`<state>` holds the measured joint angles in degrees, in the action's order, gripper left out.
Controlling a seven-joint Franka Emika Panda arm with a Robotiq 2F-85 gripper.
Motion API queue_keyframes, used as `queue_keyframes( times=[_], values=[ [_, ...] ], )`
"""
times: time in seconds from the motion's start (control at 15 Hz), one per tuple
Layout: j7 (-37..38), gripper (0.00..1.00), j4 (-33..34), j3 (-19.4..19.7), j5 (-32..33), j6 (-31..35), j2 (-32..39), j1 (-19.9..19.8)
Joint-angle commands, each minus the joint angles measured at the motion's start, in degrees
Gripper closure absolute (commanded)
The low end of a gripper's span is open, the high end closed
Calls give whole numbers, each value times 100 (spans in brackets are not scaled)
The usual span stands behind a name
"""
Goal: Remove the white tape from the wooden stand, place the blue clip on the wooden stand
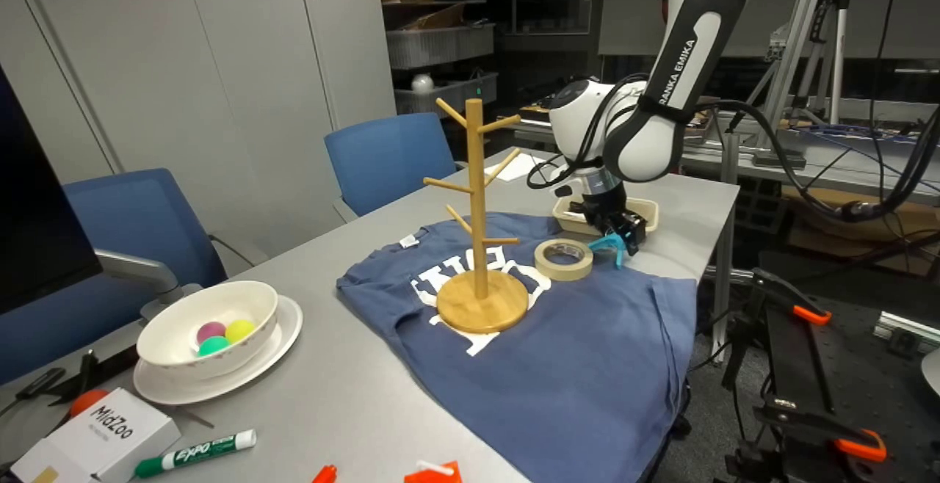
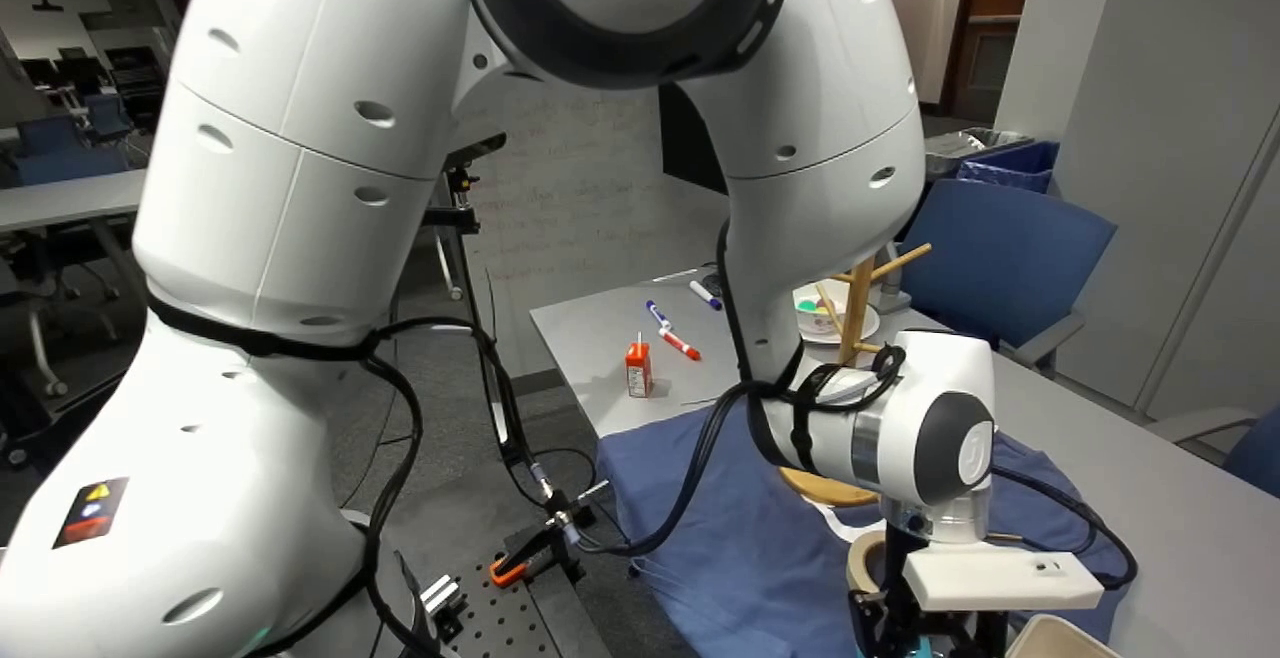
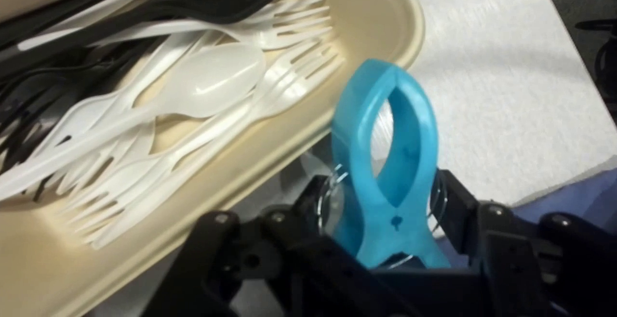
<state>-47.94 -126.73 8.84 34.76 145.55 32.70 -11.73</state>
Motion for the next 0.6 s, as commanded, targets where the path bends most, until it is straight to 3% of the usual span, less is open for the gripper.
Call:
queue_keyframes(
  times=[0.0,0.27,0.53],
  values=[
    [26,67,-143,88,201,272,-35,-16],
    [94,98,-381,155,261,128,-227,69],
    [214,98,-631,218,468,51,-456,149]
  ],
)
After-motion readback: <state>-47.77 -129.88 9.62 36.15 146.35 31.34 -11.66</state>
